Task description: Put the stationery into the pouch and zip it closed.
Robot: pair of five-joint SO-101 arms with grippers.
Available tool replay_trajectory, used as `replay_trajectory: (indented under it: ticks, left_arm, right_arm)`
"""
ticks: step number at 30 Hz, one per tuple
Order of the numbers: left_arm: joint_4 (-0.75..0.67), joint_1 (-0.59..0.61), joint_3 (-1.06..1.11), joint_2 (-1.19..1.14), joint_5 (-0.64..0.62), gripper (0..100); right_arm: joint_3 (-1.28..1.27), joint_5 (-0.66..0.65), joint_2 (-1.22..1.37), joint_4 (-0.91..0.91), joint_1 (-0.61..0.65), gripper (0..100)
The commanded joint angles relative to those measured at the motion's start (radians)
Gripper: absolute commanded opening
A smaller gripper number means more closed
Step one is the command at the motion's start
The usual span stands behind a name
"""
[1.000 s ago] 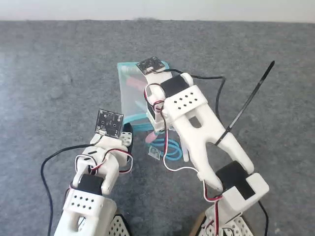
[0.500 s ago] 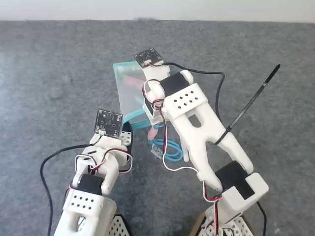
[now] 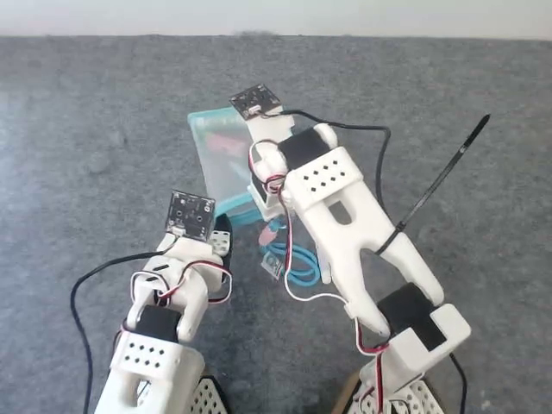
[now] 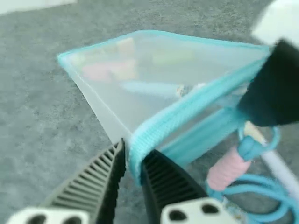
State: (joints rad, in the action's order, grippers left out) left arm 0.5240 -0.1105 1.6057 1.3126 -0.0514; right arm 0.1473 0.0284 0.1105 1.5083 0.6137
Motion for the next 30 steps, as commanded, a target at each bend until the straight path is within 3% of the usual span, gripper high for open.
replay_trajectory:
  ticks: [1,9,13,18,30]
  left_arm:
    - [-0.032,-0.006,-0.015,0.017,0.003,1]
    - [-0.029,0.002,-0.019,0.020,0.003,1]
    - [-0.029,0.020,-0.035,0.020,-0.002,1]
    - [-0.031,0.043,-0.033,0.020,-0.031,1]
    - [-0.032,0.041,-0.030,0.018,-0.032,1]
  right_arm:
    - [0.075,-0.029,-0.156,0.031,-0.004,25.3]
    - [0.028,-0.100,-0.386,0.134,-0.056,24.9]
    - [-0.183,-0.104,-0.401,0.024,-0.087,24.9]
    - [-0.417,-0.098,-0.390,-0.213,-0.036,24.8]
    - [-0.460,-0.101,-0.390,-0.254,0.013,24.0]
